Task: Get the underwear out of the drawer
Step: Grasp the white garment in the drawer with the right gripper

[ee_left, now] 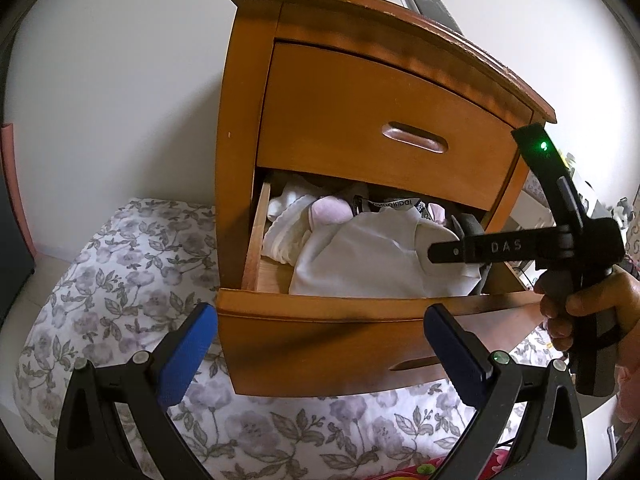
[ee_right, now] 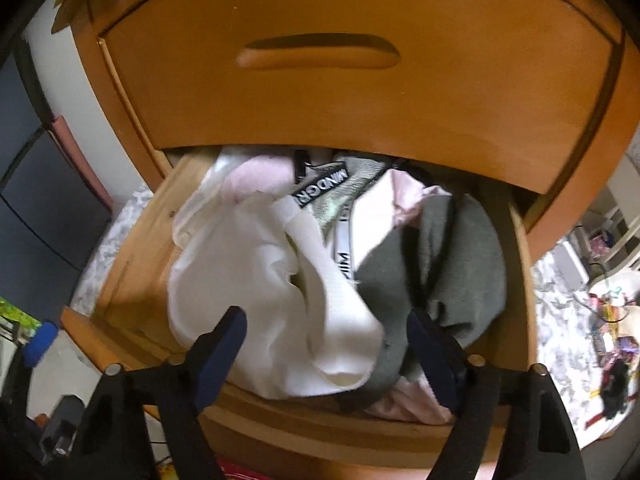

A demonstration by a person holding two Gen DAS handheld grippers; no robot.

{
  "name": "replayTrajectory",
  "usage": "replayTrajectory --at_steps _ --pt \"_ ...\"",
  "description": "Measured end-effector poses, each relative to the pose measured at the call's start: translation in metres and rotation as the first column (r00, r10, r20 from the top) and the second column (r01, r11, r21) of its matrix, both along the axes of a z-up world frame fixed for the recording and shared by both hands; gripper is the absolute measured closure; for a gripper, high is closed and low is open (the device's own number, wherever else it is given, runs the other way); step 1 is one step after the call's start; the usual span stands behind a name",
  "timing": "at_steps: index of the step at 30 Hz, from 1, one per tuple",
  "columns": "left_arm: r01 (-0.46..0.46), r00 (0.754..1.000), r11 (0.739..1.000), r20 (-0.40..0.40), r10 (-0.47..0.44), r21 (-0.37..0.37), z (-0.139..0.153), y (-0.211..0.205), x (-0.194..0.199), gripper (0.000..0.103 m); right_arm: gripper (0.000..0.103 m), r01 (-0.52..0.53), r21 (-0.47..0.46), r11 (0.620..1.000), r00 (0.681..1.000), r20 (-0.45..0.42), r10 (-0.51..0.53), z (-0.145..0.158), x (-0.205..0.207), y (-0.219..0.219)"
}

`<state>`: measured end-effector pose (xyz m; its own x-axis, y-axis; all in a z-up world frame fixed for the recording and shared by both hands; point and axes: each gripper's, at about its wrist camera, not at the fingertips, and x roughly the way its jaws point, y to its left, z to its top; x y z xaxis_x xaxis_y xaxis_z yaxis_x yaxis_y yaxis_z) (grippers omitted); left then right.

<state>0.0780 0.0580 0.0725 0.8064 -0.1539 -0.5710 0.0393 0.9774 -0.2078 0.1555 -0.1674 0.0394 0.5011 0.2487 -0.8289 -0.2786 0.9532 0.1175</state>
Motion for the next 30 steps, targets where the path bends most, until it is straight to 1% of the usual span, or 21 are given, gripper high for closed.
replayTrajectory --at_steps 3,4,5,7,8,10,13,17,20,24,25,30 --pt "0.004 1.0 1.0 -0.002 -0.004 -0.005 0.0 0.001 0.001 0.0 0.029 -0.024 0.032 0.999 1.0 0.003 0.024 0.001 0.0 0.004" --pt "0.005 1.0 1.0 -0.001 -0.005 -0.006 0.0 0.001 0.001 0.0 0.034 -0.038 0.034 0.999 0.999 0.0 0.038 0.001 0.0 0.006" --pt "0.007 1.0 1.0 -0.001 -0.007 -0.007 -0.001 0.002 0.001 0.0 0.037 -0.046 0.03 0.999 0.999 -0.006 0.046 -0.001 0.001 0.008" --pt "0.011 1.0 1.0 0.0 -0.011 -0.006 0.0 0.002 0.001 0.0 0.048 -0.05 0.022 0.999 0.998 -0.024 0.05 -0.003 0.006 0.01" --pt "0.012 1.0 1.0 0.0 -0.012 -0.006 0.0 0.002 0.001 0.0 0.051 -0.048 0.021 0.999 0.998 -0.031 0.049 -0.005 0.008 0.01" --pt "0.013 1.0 1.0 0.001 -0.013 -0.003 -0.001 0.002 0.001 0.0 0.058 -0.046 0.017 0.999 0.998 -0.035 0.046 -0.006 0.011 0.01" --pt "0.013 1.0 1.0 0.001 -0.013 0.0 -0.001 0.002 0.001 0.0 0.063 -0.047 0.005 0.999 0.998 -0.046 0.048 -0.008 0.016 0.012" --pt "0.014 1.0 1.0 0.004 -0.014 0.004 0.0 0.001 0.002 0.0 0.067 -0.04 -0.023 0.999 0.998 -0.047 0.038 -0.011 0.021 0.016" --pt "0.013 1.0 1.0 0.001 -0.013 0.009 0.0 0.001 0.002 0.0 0.073 -0.025 -0.04 0.999 0.999 -0.045 0.023 -0.013 0.023 0.018" --pt "0.012 1.0 1.0 -0.012 -0.012 -0.001 -0.001 0.002 0.003 0.0 0.089 -0.008 -0.051 0.999 0.999 -0.034 0.006 -0.015 0.025 0.018" --pt "0.012 1.0 1.0 -0.016 -0.012 -0.006 -0.002 0.002 0.003 0.0 0.091 -0.004 -0.049 0.999 0.999 -0.032 0.002 -0.015 0.024 0.016" --pt "0.011 1.0 1.0 -0.025 -0.011 -0.011 -0.003 0.003 0.003 0.0 0.093 0.008 -0.039 0.999 1.0 -0.009 -0.008 -0.009 0.016 0.012"
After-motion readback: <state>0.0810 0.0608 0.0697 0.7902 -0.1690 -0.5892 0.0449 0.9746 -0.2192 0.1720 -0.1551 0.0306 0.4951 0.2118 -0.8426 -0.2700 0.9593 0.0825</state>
